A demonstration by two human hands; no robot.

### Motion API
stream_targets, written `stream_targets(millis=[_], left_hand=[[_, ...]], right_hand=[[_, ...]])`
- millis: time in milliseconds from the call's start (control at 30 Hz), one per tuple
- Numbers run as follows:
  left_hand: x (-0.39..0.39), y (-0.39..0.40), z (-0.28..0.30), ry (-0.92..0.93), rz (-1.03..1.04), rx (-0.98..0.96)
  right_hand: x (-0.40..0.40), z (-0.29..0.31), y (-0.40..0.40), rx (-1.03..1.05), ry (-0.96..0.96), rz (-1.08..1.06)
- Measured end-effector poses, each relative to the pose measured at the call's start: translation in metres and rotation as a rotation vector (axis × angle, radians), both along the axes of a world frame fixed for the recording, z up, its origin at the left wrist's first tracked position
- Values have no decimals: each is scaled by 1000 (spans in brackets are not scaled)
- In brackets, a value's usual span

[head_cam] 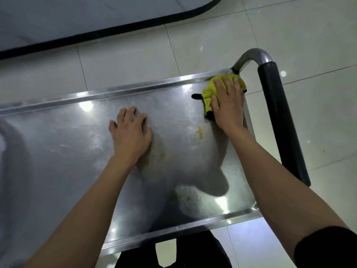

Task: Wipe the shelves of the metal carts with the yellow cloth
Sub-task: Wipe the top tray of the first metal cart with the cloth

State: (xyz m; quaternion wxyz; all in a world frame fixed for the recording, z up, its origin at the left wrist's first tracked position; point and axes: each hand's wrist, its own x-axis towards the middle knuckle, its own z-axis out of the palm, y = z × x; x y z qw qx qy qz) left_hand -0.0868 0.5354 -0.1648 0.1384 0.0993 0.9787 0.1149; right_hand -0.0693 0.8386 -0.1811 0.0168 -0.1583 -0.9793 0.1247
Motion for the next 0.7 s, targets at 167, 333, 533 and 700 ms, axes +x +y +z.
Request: stream_targets(millis=[167, 333, 533, 700], left_hand=[[-1, -8, 4, -9, -33, 10], [-7, -29, 8, -49, -138, 23], [8, -90, 13, 84, -58, 77], [20, -128, 11, 63, -82, 124]], right_hand=[[6, 1, -22, -23, 20, 6], [16, 1, -74, -31, 17, 33], [16, 6, -162, -31, -18, 119], [10, 8, -247, -61, -34, 231]])
